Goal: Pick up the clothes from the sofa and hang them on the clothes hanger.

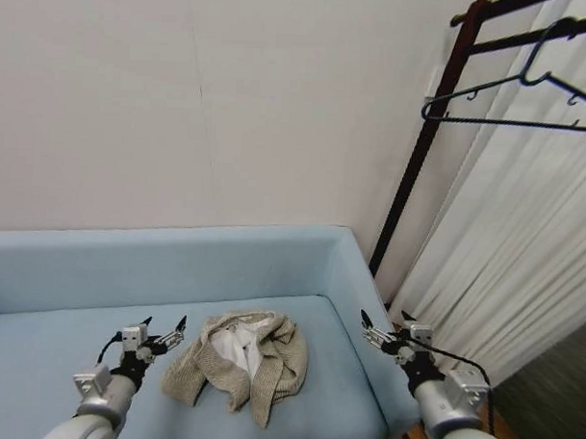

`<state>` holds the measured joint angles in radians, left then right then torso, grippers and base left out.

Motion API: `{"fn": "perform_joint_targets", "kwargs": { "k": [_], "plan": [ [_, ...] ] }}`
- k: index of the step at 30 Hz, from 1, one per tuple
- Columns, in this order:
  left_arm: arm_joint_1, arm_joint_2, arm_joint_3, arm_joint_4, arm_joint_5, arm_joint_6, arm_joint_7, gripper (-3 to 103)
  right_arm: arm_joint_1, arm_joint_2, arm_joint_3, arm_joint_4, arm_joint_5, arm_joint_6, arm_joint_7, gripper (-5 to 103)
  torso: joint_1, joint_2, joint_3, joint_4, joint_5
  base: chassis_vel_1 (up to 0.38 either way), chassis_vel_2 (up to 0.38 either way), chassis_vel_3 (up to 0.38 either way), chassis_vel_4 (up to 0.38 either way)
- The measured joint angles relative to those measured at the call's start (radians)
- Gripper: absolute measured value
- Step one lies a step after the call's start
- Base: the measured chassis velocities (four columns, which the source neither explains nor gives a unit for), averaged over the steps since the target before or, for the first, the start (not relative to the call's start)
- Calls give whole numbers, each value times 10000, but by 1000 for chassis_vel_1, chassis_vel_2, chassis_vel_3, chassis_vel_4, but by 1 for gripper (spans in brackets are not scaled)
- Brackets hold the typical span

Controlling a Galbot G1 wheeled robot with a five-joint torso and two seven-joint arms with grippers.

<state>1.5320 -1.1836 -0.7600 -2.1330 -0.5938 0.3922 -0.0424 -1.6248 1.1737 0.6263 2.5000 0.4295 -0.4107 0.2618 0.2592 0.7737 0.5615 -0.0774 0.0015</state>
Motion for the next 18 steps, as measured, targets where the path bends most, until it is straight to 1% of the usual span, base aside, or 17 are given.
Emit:
{"fn": "perform_joint_targets", "kwargs": {
  "k": [1, 3, 4, 8, 9, 12, 13, 14, 16, 18],
  "plan": [
    [-316, 112, 322, 362, -156, 220, -175, 100, -53, -14, -56, 0, -13, 20, 15, 100, 0, 0, 0, 0, -1, 0, 0, 0, 0],
    [-829, 203, 859, 885, -210, 407, -356, 100, -130, -32, -120, 0, -58, 50, 32, 100, 0, 0, 0, -7, -1, 0, 0, 0, 0],
    [-829, 203, 859, 885, -210, 407, -356, 100, -130, -32, -120, 0, -58, 50, 32, 100, 0, 0, 0, -7, -1, 0, 0, 0, 0],
    [-1690, 199, 2076, 1593, -206, 774, -576, 100, -115, -60, -181, -150, -156, 68, 105, 100, 0, 0, 0, -7, 0, 0, 0, 0, 0],
    [-1690, 199, 2076, 1593, -206, 774, -576, 100, -115, -60, -181, -150, -156, 68, 105, 100, 0, 0, 0, -7, 0, 0, 0, 0, 0],
    [-1883, 100, 2660, 1915, -43, 870, -715, 100, -114, -49, -187, -266, -187, 69, 135, 100, 1, 0, 0, -5, 0, 0, 0, 0, 0],
    [-1911, 51, 2779, 1987, 6, 908, -784, 103, -127, -43, -186, -290, -197, 74, 142, 100, 1, 0, -1, -4, 1, 0, 0, 0, 0],
    [-1911, 51, 2779, 1987, 6, 908, -784, 103, -127, -43, -186, -290, -197, 74, 142, 100, 1, 0, -1, -4, 1, 0, 0, 0, 0],
    [-1977, -35, 2971, 2179, 56, 980, -992, 98, -154, -37, -159, -333, -206, 83, 163, 100, 0, 0, -1, -4, 0, 0, 0, 0, 0],
    [-2020, -58, 3020, 2276, 70, 995, -1071, 97, -160, -33, -141, -354, -215, 88, 167, 100, 1, 0, -1, -4, 0, 0, 0, 0, 0]
  ]
}}
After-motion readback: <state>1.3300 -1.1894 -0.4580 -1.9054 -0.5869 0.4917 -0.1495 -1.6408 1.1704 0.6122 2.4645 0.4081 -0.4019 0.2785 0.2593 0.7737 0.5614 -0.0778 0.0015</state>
